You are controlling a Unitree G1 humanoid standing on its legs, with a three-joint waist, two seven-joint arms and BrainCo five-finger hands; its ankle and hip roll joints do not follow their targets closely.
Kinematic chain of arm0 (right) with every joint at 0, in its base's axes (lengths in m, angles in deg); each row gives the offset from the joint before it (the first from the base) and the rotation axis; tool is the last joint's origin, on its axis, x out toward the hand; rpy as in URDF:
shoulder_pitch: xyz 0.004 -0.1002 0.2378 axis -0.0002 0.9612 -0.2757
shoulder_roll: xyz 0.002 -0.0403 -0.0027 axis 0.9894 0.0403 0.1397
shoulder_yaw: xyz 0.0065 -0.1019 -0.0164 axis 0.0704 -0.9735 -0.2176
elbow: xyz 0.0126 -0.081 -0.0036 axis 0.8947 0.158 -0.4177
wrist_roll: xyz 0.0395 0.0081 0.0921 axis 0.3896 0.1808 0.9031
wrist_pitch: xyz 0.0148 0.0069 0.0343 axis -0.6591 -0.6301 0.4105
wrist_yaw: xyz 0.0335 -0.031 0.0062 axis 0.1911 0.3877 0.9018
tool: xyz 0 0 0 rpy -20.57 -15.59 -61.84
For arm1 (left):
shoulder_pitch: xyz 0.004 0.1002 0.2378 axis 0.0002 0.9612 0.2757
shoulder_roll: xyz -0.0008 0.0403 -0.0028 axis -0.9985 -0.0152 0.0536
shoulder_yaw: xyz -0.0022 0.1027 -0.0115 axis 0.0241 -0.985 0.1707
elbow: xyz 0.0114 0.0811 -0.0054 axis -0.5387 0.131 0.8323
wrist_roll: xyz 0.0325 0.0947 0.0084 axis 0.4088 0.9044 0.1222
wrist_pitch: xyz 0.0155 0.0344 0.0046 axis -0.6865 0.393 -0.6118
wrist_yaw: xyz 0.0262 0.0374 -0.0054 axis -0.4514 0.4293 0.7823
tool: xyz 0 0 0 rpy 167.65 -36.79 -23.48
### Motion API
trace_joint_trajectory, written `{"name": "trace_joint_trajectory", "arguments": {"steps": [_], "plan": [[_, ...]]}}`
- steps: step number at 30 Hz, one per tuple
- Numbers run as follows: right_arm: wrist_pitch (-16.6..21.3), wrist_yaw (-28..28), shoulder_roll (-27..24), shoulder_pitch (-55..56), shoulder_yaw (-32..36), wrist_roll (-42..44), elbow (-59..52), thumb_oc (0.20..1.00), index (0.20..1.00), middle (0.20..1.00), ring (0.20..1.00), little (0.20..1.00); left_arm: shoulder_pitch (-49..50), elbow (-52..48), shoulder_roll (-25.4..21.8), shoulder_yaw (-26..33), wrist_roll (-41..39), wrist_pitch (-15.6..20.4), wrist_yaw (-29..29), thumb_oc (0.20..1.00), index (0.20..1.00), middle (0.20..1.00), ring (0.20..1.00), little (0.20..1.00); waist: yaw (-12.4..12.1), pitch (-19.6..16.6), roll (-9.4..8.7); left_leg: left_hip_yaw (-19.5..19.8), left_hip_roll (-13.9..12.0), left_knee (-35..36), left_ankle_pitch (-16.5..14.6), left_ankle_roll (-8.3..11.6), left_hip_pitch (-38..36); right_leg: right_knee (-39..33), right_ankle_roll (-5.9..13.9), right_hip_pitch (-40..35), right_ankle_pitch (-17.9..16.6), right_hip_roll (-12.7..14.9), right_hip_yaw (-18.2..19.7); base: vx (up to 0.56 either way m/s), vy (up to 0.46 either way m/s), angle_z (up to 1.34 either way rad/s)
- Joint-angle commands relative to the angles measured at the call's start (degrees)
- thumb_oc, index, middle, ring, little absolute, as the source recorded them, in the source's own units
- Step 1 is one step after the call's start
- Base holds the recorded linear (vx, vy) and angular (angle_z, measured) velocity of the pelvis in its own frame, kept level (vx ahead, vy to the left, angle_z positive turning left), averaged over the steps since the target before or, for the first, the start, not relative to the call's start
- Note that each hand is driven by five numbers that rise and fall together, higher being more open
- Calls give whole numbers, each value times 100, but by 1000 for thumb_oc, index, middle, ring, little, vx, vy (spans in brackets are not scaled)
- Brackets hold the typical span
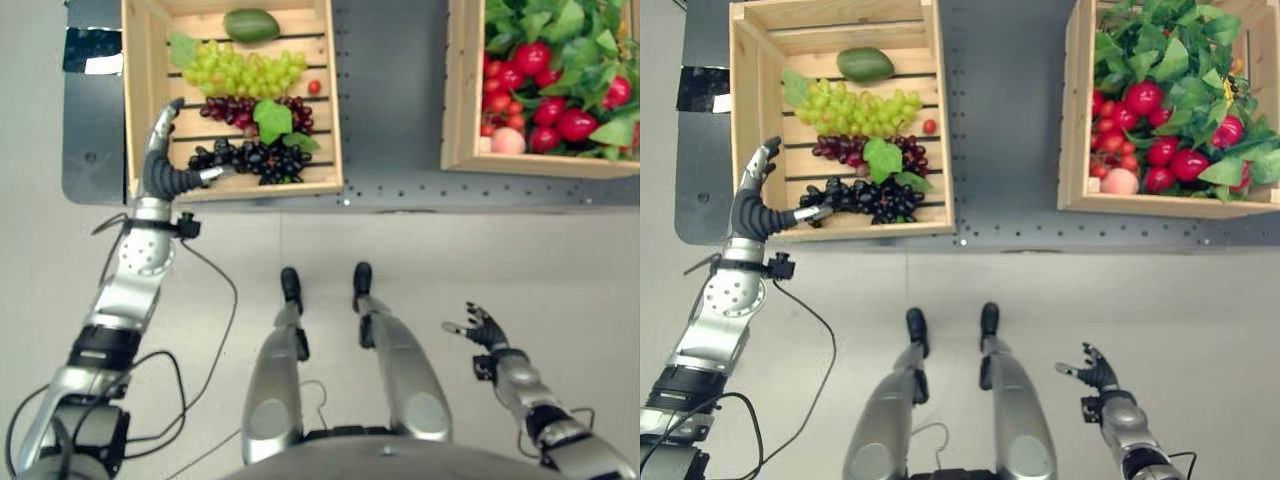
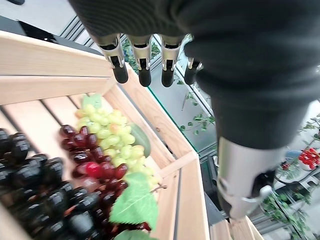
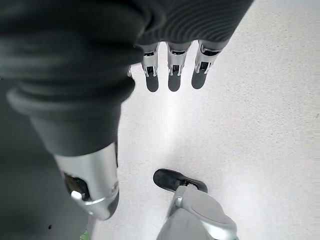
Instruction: Pick up the fruits from the basket on one side to the basket on the other side
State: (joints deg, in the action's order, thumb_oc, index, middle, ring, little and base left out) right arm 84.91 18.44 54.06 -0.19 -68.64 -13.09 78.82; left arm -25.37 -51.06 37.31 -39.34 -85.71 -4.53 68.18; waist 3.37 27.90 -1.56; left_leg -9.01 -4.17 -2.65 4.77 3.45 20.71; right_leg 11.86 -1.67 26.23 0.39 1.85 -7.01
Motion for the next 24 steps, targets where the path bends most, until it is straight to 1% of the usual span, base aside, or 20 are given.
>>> {"name": "trace_joint_trajectory", "arguments": {"steps": [1,4,7,8,9,11,12,13,14,16,17,18,19,20,23,24], "plan": [[151,-15,-4,90,-213,102,-2,1000,1000,1000,1000,1000,-373,-219,-289,9,40,365,-250,1000,1000,1000,1000,1000,159,-111,-192,-75,39,-915,-666,-71,205,104,874,-162,149,465,6,0,0,0],[143,40,27,105,-257,130,60,1000,1000,1000,1000,1000,-553,-244,-345,-23,-94,402,-253,1000,1000,1000,1000,1000,181,-126,-202,-99,23,-909,-697,-54,178,85,886,-165,144,473,20,-9,1,-5],[144,75,1,58,-317,153,84,1000,1000,1000,1000,1000,-899,-144,-618,-135,-24,391,-292,1000,1000,1000,1000,1000,216,-137,-217,-139,5,-962,-735,-55,195,65,887,-126,114,467,46,-9,2,-1],[144,75,3,56,-313,153,85,1000,1000,1000,1000,1000,-910,-137,-620,-143,-25,393,-293,1000,1000,1000,1000,1000,211,-135,-219,-140,5,-963,-736,-55,195,66,887,-125,114,467,47,0,0,0],[153,104,-32,42,-404,127,-12,1000,1000,1000,1000,1000,-1177,-20,-791,-280,28,369,-320,1000,1000,1000,1000,1000,247,-135,-243,-165,-7,-961,-731,-50,207,39,900,-101,85,450,67,-13,4,-4],[155,107,-34,14,-422,125,-15,1000,1000,1000,1000,1000,-1353,92,-845,-387,67,345,-335,1000,1000,1000,1000,1000,250,-130,-259,-176,-13,-955,-725,-50,221,34,910,-80,74,443,74,-10,0,-13],[153,109,-37,-27,-446,129,-12,1000,1000,1000,1000,1000,-1598,239,-927,-530,147,307,-373,1000,1000,1000,1000,1000,269,-121,-270,-182,-15,-952,-718,-50,230,33,914,-61,65,436,81,-10,-12,-19],[162,116,-77,-82,-518,132,-40,1000,1000,1000,1000,1000,-2063,561,-1112,-884,360,221,-354,1000,1000,1000,1000,1000,333,-107,-280,-185,-23,-959,-702,-52,258,39,923,-31,52,426,90,-10,-12,-14],[162,116,-68,-83,-503,131,-38,1000,1000,1000,1000,1000,-2105,586,-1113,-921,357,229,-359,1000,1000,1000,1000,1000,318,-101,-284,-185,-22,-960,-702,-52,260,41,923,-30,52,427,90,-11,-13,-12],[167,117,-77,-163,-583,146,-15,1000,1000,1000,1000,1000,-2686,966,-1211,-1408,610,145,-352,1000,1000,1000,1000,1000,382,-70,-287,-183,-36,-961,-681,-50,293,62,926,16,48,428,88,-6,-4,-5],[168,117,-69,-164,-571,146,-13,1000,1000,1000,1000,1000,-2724,987,-1210,-1442,607,151,-357,1000,1000,1000,1000,1000,370,-65,-292,-182,-36,-963,-681,-50,295,64,926,19,48,429,87,-5,-5,-4],[178,117,-91,-248,-656,151,-20,1000,1000,1000,1000,1000,-3270,1460,-1288,-1958,826,57,-292,1000,1000,1000,1000,1000,447,-44,-303,-191,-43,-961,-661,-51,335,71,933,64,32,419,86,-4,-9,-5],[188,108,-71,-302,-675,184,-11,1000,1000,1000,1000,1000,-3616,1671,-1325,-2288,978,20,-329,1000,1000,1000,1000,1000,458,-30,-316,-185,-43,-954,-648,-51,358,70,947,95,9,413,90,-1,-13,-5],[198,109,-92,-340,-723,206,-52,1000,1000,1000,1000,1000,-3898,1844,-1411,-2658,1202,-49,-246,1000,1000,1000,1000,1000,497,-31,-315,-187,-46,-933,-632,-52,371,47,965,100,-23,407,93,0,0,0],[207,131,-107,-342,-772,257,-125,1000,1000,1000,1000,1000,-4532,2148,-1623,-3497,1584,-134,28,1000,1000,1000,1000,1000,525,8,-321,-192,-51,-932,-616,-68,415,35,994,144,-67,394,96,4,-1,-2],[207,123,-99,-351,-755,259,-102,1000,1000,1000,1000,1000,-4719,2320,-1605,-3722,1588,-173,147,1000,1000,1000,1000,1000,522,24,-327,-190,-55,-949,-616,-78,446,40,999,169,-80,397,96,10,3,-4]]}}
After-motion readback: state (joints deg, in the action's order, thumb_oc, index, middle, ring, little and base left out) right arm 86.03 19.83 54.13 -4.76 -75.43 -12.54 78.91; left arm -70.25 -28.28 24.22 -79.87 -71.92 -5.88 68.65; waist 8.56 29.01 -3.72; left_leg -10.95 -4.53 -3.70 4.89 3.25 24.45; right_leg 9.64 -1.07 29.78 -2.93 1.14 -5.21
